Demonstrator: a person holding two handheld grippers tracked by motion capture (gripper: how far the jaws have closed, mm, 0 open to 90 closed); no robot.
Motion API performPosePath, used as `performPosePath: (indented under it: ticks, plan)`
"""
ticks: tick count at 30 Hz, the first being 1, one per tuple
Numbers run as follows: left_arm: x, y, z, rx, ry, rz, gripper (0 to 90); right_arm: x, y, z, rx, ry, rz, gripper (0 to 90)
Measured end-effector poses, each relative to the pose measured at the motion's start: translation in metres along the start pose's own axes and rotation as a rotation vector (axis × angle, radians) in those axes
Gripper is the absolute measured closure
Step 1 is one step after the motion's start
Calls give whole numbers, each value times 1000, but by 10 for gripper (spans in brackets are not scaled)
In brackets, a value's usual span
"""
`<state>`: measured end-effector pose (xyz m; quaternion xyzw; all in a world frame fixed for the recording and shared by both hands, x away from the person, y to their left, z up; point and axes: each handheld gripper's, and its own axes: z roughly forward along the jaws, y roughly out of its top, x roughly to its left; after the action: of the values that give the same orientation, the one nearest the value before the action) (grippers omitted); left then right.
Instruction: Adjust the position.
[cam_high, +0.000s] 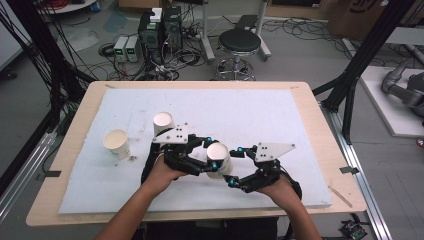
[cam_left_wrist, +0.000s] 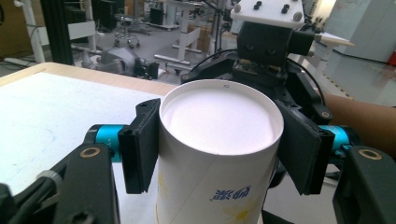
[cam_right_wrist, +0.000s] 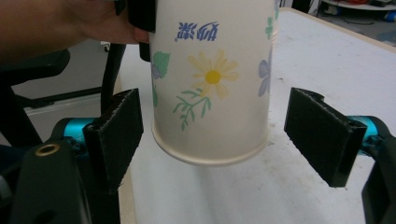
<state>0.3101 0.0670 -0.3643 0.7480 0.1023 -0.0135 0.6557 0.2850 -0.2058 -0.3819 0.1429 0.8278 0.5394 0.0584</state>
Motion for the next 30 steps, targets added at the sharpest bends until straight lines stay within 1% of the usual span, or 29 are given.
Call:
performPosePath:
  ticks: [5, 8, 11, 13, 16, 17, 19, 22, 24, 25, 26, 27, 28, 30]
  plan:
    - [-3, -1, 4, 5, -22, 2, 357, 1, 0, 6, -4, 32, -1, 199]
    - [-6, -1, 6, 9, -33, 7, 358, 2, 0, 10, -4, 50, -14, 202]
    - [-8, -1, 7, 2, -44, 6, 358, 3, -1, 14, -3, 65, -11, 207]
    - [-8, -1, 7, -3, -49, 1, 360, 3, -2, 15, -5, 84, -7, 259]
    - [-8, -1, 6, -12, -49, -3, 361, 1, -3, 14, -21, 90, -5, 277]
    - [-8, -2, 6, -18, -50, -10, 362, 1, -4, 13, -27, 95, 4, 281]
    - [-7, -1, 5, -18, -51, -7, 363, 0, -4, 13, -36, 107, 5, 304]
    - [-7, -2, 5, -10, -52, -2, 363, 0, -4, 13, -36, 103, -7, 334]
    - [-8, -2, 4, -6, -49, -7, 358, 0, -4, 13, -26, 105, -10, 339]
    - [-8, -2, 4, -2, -43, -6, 349, 0, -4, 13, -23, 106, -10, 338]
    - [-8, -2, 4, 4, -26, -6, 290, 0, -3, 13, -19, 101, -7, 339]
    - [-9, -1, 4, 17, -8, -11, 205, 0, -3, 13, -16, 99, -11, 339]
    - [-9, -1, 4, 30, 4, -5, 148, -1, -3, 12, -11, 98, -12, 339]
    - [-9, -1, 1, 49, 7, 5, 141, -1, -2, 11, 9, 81, -26, 339]
